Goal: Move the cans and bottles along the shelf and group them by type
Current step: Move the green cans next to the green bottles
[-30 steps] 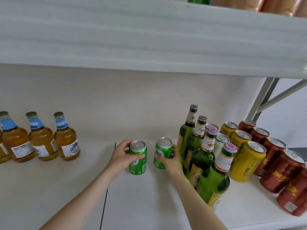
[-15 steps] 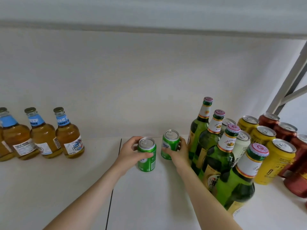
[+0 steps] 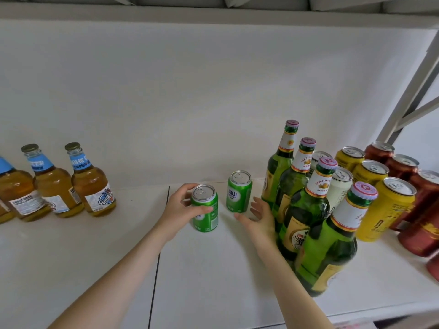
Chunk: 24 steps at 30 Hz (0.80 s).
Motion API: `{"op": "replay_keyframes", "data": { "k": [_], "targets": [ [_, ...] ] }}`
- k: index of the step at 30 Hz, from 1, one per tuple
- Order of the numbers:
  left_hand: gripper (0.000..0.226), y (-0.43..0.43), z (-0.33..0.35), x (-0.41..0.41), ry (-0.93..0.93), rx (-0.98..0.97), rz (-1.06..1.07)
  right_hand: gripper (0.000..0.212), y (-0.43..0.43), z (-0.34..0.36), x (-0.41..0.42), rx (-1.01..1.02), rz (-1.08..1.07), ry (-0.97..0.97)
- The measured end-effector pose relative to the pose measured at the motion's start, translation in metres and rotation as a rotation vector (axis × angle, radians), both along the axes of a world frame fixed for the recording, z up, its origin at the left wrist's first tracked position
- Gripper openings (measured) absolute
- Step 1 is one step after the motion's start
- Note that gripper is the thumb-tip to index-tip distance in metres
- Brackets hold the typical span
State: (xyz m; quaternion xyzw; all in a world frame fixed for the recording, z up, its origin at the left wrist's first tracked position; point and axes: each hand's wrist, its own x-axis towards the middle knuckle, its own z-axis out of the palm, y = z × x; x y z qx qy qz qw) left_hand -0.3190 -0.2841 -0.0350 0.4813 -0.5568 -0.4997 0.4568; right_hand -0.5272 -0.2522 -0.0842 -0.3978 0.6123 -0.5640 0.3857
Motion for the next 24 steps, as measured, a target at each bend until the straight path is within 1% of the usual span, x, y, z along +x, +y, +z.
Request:
{"op": "replay_keyframes", "data": {
  "k": [2,4,7,9,10,12,14,17,21,24],
  "targets": [
    [0.077,0.001,0.002,0.001,-0.022,0.013,0.002,0.063,0.013,-0.002,0.004,-0.018,0.062,0.034],
    [0.075,0.003,0.005,0.0,-0.044,0.011,-0.014,0.061,0.023,-0.001,0.009,-0.034,0.152,0.07],
    [0.07,0.011,0.009,-0.005,-0.065,0.013,-0.052,0.076,0.034,0.004,0.015,-0.033,0.297,0.139],
    [0.068,0.018,0.01,-0.009,-0.077,0.015,-0.092,0.086,0.041,0.006,0.018,-0.029,0.351,0.134],
    [0.069,0.021,0.01,-0.011,-0.084,0.018,-0.115,0.088,0.044,0.006,0.018,-0.033,0.368,0.126],
    [0.07,0.027,0.01,-0.017,-0.087,0.03,-0.161,0.084,0.05,0.006,0.015,-0.054,0.396,0.11],
    [0.065,0.033,0.011,-0.025,-0.081,0.038,-0.21,0.077,0.055,0.004,0.011,-0.086,0.404,0.083],
    [0.057,0.041,0.013,-0.038,-0.077,0.034,-0.271,0.069,0.064,0.001,0.005,-0.076,0.365,0.063],
    [0.067,0.043,0.011,-0.053,-0.069,0.041,-0.295,0.064,0.07,-0.002,-0.003,-0.066,0.296,0.058],
    [0.068,0.038,0.011,-0.061,-0.085,0.063,-0.316,0.063,0.069,-0.002,-0.008,-0.079,0.266,0.055]
  ]
}}
